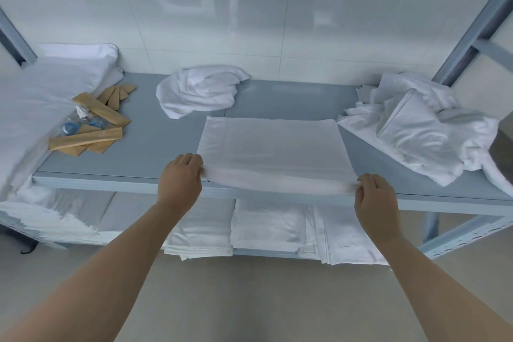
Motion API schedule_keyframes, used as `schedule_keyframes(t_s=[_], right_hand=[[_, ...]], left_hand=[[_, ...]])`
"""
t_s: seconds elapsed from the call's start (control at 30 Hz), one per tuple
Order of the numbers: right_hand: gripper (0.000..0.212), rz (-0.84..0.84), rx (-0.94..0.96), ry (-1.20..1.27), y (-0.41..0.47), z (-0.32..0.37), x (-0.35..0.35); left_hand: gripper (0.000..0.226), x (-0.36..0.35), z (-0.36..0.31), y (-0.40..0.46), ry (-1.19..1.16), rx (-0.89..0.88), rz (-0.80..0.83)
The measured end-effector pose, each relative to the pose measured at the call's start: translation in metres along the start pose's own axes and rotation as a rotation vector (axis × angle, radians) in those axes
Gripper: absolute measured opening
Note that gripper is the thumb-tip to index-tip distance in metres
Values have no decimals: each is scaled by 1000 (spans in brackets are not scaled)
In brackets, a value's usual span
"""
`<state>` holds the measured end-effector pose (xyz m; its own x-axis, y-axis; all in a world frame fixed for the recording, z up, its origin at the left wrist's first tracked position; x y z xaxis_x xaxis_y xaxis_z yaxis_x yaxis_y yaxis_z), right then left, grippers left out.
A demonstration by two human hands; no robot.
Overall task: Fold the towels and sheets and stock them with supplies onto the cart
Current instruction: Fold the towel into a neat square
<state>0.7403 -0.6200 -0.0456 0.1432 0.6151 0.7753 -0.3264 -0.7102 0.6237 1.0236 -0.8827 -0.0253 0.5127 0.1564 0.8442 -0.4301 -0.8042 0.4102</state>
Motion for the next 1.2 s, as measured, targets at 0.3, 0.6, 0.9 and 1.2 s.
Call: schedule_keyframes(t_s=[0.3, 0.6, 0.9, 1.2], right_hand=[[21, 26, 291, -222, 71, -23, -12], [10, 333, 190, -303, 147, -58, -70], [21, 646, 198, -458, 214, -118, -174], [32, 828, 110, -205, 188, -133, -307]], left_hand=[[43, 5, 6, 53, 126, -140, -77], [34, -57, 31, 139, 131, -148, 64], [35, -146, 35, 235, 229, -103, 178], [33, -280, 58, 229, 462, 21, 410]])
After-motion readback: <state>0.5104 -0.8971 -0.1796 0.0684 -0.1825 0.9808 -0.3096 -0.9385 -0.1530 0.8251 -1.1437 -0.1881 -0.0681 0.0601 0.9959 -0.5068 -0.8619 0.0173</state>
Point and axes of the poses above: each hand's wrist, its own y-axis towards the middle knuckle, its own x-axis out of the back of the hand, z = x × y, the point moved 5 cm from there along y, towards the middle knuckle, and after that the axes turned 15 degrees about x, right-handed, at the moved point
